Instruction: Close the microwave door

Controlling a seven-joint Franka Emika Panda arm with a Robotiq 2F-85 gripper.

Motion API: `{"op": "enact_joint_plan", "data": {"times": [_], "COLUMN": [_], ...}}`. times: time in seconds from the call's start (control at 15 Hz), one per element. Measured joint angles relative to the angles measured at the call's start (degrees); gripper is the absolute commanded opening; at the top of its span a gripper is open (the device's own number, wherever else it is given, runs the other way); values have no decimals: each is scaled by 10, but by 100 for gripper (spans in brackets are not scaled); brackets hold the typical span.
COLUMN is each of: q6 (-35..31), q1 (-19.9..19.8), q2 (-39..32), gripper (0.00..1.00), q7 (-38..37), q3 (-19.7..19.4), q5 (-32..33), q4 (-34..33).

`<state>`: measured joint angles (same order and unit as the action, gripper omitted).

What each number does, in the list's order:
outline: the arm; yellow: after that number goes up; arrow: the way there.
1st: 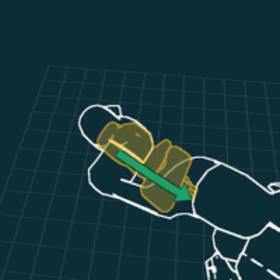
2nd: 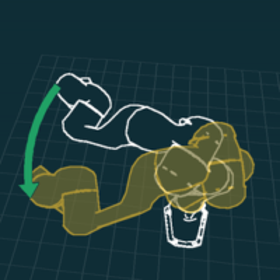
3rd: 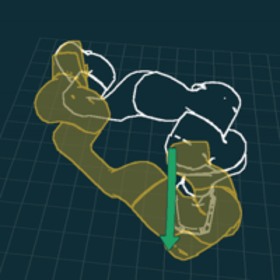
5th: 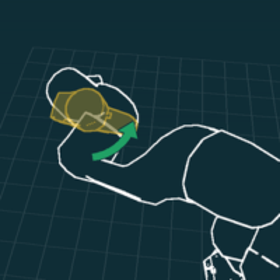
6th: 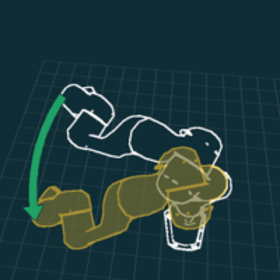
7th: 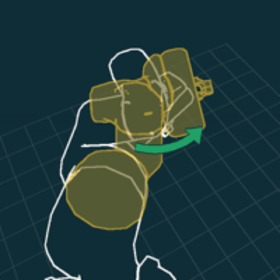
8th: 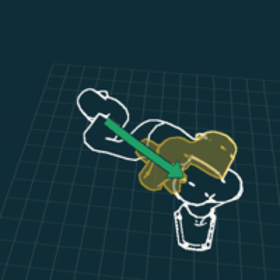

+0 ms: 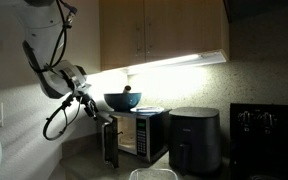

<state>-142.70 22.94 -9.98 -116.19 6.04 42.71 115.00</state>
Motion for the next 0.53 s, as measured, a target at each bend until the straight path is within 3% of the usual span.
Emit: {"op": "enact_joint_plan", "data": {"times": [0.53], "q6": [125], "q1": [-38], "q2": [22], "gripper": [100], "q7": [12], "q3": [21], "q5": [-192], "q4": [-3]}}
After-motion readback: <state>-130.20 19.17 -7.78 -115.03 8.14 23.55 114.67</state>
